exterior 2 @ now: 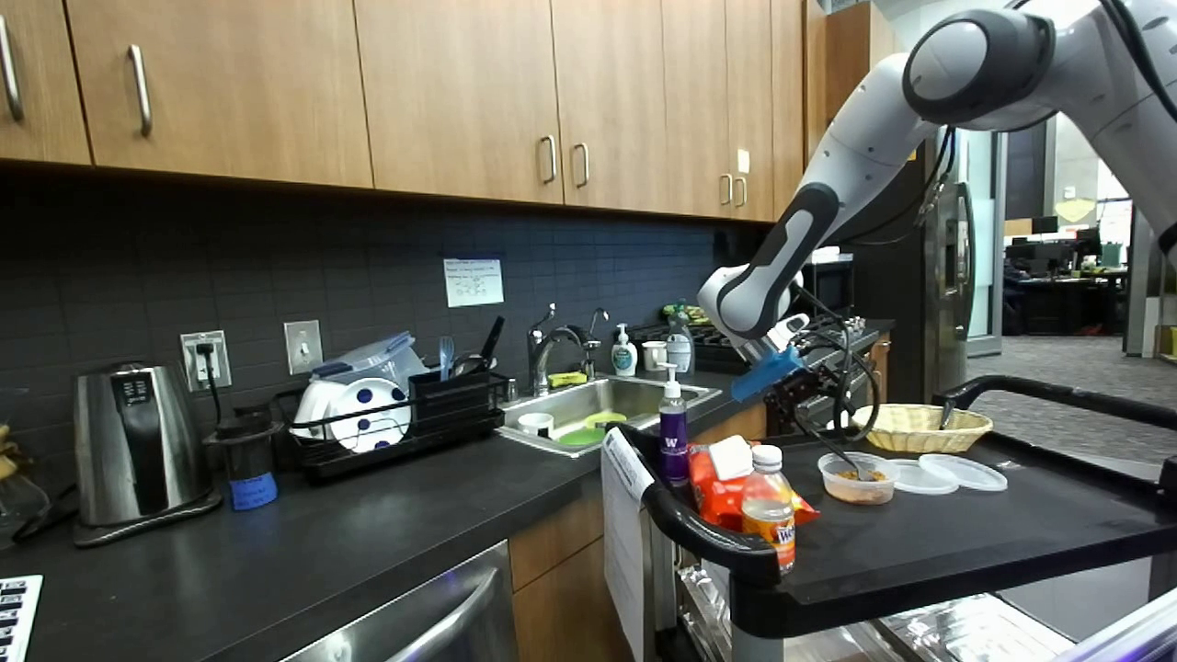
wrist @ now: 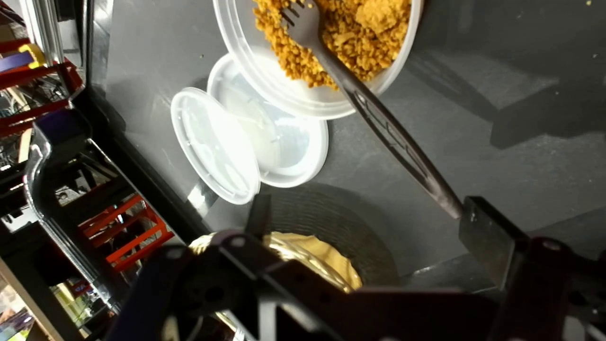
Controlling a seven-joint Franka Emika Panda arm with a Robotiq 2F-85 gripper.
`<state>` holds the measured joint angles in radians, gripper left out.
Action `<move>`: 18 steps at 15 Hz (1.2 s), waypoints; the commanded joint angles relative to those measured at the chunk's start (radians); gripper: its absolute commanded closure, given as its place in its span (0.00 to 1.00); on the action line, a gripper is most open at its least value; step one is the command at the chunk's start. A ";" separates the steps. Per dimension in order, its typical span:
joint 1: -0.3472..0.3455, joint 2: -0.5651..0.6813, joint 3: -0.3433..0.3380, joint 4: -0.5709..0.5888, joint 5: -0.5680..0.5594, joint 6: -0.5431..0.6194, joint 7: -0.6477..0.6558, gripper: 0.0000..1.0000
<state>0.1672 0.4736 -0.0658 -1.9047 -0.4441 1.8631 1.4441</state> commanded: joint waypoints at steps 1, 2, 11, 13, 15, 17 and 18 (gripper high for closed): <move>-0.006 0.008 -0.005 0.009 0.020 -0.017 0.011 0.00; -0.009 0.009 -0.006 0.009 0.023 -0.018 0.009 0.00; -0.012 0.020 -0.003 0.010 0.071 -0.049 0.001 0.00; -0.011 0.018 -0.004 0.007 0.075 -0.056 0.004 0.07; -0.011 0.017 -0.005 0.007 0.072 -0.063 0.004 0.13; -0.011 0.016 -0.005 0.007 0.071 -0.067 0.003 0.21; -0.011 0.016 -0.005 0.007 0.070 -0.068 0.003 0.17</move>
<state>0.1553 0.4949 -0.0706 -1.9047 -0.3858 1.8189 1.4450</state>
